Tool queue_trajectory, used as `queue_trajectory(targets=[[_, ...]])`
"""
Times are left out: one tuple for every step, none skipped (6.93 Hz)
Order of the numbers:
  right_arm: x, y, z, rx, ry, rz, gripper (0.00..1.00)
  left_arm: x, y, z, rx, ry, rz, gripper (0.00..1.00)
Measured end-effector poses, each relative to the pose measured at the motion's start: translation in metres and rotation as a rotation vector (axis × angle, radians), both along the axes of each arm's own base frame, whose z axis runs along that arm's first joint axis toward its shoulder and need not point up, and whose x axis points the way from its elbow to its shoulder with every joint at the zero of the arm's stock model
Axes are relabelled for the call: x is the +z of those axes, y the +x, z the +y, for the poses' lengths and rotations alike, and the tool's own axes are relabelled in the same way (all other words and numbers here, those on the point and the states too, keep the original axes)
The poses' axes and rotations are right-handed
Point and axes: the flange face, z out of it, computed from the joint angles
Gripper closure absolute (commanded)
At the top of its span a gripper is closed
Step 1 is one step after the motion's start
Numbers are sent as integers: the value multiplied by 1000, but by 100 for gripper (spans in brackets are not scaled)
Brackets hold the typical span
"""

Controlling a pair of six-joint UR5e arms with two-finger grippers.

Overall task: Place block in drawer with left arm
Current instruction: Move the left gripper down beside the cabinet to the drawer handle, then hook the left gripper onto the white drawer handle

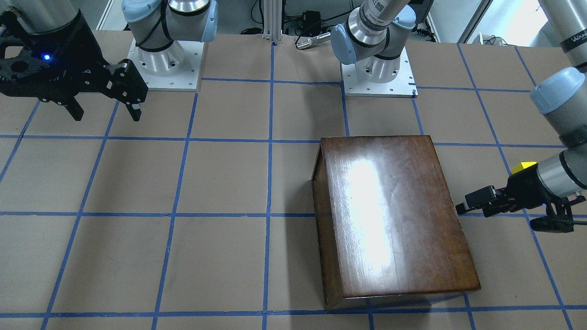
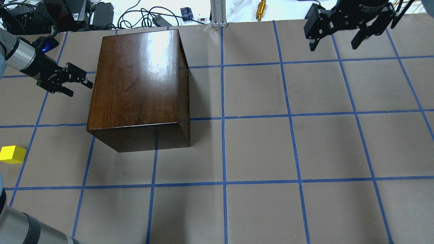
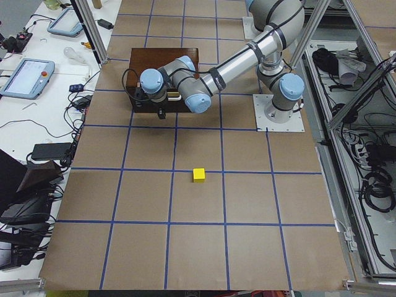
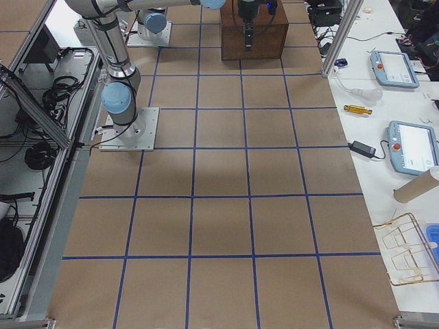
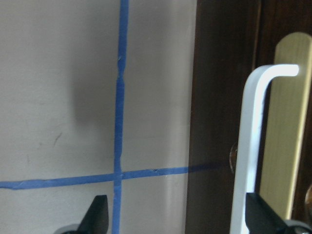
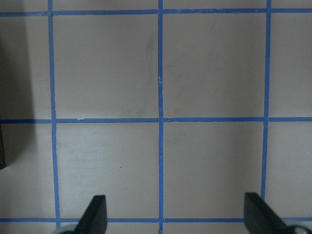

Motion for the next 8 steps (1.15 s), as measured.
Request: queue_trajectory(targets=[[0, 0, 0, 0, 0, 1, 0, -2, -1, -1, 1, 3, 3, 0], [0, 0, 0, 0, 0, 1, 0, -5, -2, -2, 0, 3, 5, 0], [0, 0, 0, 0, 0, 0, 0, -7, -3, -3, -4, 3, 5, 0], [0, 0, 0, 0, 0, 0, 0, -10, -4, -3, -6, 4, 7, 0], [0, 0, 0, 0, 1, 0, 0, -11, -4, -3, -6, 6, 9, 0], [0, 0, 0, 0, 1, 0, 0, -12, -5, -4, -3, 6, 13, 0], [0, 0, 0, 0, 0, 0, 0, -14, -5, -4, -1, 6, 21, 0], [0, 0, 0, 0, 0, 0, 0, -17, -6, -5, 0, 7, 29, 0]])
